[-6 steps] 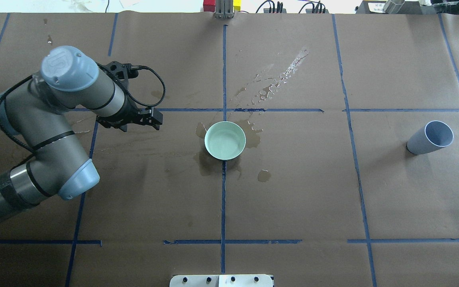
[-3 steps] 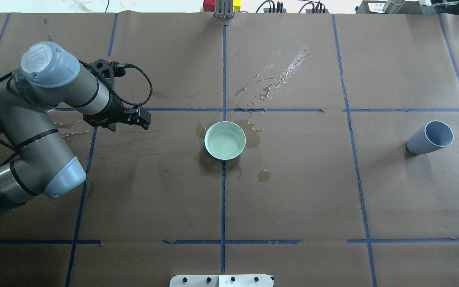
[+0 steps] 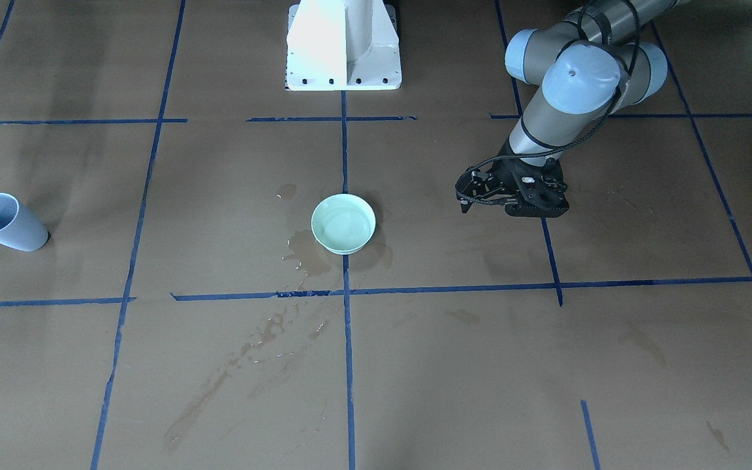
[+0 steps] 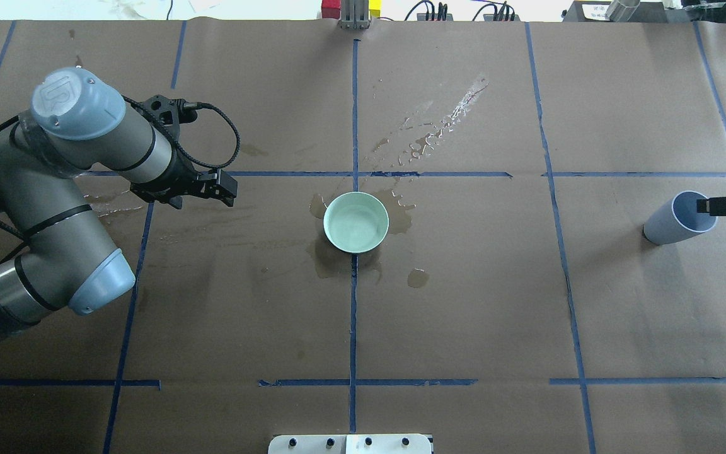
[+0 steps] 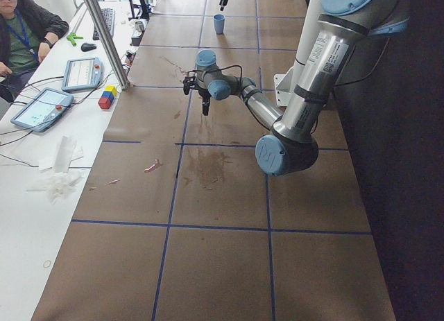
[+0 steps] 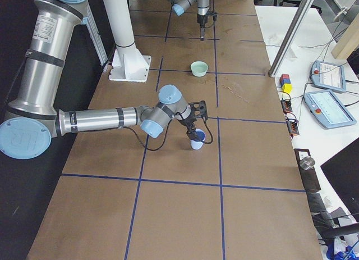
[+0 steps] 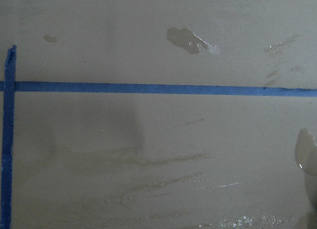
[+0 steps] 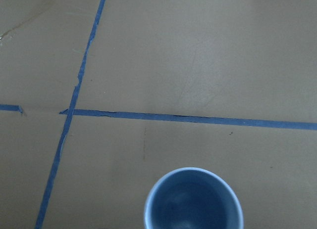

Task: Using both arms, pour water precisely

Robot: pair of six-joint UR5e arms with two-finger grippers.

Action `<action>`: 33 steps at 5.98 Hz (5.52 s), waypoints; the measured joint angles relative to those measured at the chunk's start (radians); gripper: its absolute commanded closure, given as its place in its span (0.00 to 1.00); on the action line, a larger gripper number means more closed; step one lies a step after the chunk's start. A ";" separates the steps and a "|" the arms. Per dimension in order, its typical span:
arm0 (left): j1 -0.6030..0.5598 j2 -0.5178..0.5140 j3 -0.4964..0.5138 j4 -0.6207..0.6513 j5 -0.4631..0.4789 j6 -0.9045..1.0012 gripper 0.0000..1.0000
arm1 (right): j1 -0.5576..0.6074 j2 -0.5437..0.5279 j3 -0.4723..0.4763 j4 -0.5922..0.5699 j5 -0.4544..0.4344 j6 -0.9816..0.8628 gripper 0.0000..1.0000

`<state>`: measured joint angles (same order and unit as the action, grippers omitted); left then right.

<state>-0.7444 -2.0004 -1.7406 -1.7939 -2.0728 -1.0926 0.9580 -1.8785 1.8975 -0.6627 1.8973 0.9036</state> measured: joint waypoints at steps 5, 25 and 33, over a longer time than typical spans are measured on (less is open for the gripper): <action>0.002 -0.004 0.010 -0.001 0.002 -0.002 0.00 | -0.382 -0.125 -0.094 0.304 -0.544 0.173 0.00; 0.003 -0.003 0.012 -0.004 0.006 -0.007 0.00 | -0.521 0.069 -0.402 0.485 -1.026 0.220 0.01; 0.003 0.001 0.001 -0.007 0.008 -0.007 0.00 | -0.485 0.129 -0.269 0.475 -1.044 -0.053 0.98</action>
<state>-0.7409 -1.9991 -1.7401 -1.8009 -2.0647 -1.0999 0.4730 -1.7498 1.6285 -0.1876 0.8532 0.8502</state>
